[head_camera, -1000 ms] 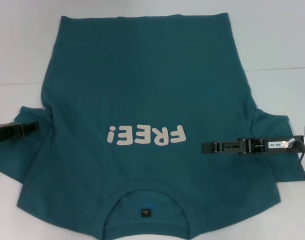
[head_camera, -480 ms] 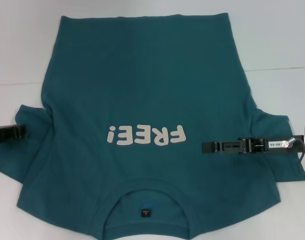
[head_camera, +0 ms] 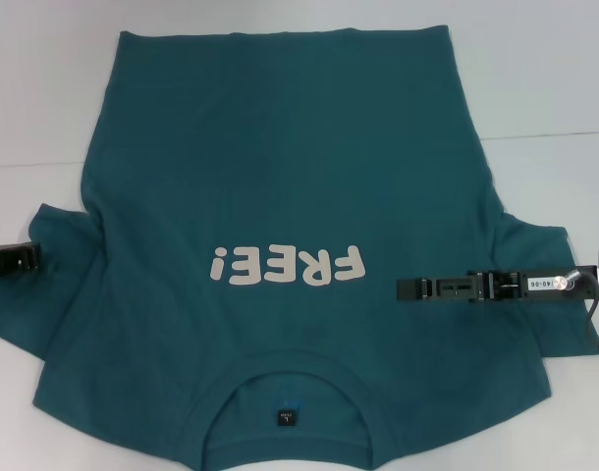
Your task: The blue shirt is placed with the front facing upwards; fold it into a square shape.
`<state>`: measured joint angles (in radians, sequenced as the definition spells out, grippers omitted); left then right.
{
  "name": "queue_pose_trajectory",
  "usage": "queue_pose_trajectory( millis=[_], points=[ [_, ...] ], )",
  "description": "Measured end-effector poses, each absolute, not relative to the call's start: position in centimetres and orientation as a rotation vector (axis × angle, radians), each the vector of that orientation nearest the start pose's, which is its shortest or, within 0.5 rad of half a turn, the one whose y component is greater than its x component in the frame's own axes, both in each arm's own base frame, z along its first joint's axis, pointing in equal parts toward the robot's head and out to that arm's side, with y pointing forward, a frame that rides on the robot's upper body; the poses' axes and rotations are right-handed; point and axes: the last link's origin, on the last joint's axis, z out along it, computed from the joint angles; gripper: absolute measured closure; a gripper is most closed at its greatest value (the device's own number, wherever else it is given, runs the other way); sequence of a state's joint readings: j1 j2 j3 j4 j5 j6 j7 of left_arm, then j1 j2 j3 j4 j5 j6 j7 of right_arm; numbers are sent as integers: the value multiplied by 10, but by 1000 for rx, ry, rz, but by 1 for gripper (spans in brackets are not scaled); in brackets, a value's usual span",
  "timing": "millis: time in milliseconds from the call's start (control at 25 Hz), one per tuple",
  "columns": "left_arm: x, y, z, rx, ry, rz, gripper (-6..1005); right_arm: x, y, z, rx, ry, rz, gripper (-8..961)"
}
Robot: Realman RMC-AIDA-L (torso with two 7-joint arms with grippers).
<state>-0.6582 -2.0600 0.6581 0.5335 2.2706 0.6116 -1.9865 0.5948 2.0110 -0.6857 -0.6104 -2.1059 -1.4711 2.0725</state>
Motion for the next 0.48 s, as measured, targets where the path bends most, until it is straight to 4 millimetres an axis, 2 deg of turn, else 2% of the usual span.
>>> queue_pose_trajectory(
  millis=[240,480],
  points=[
    [-337,418,25,-1867,-1236,-247,999,274,354,13,-2468,1537,617,29],
    [-331,418,41,-1900,-1273,-306,999,274,354,13,-2467,1538,616,29]
  ],
)
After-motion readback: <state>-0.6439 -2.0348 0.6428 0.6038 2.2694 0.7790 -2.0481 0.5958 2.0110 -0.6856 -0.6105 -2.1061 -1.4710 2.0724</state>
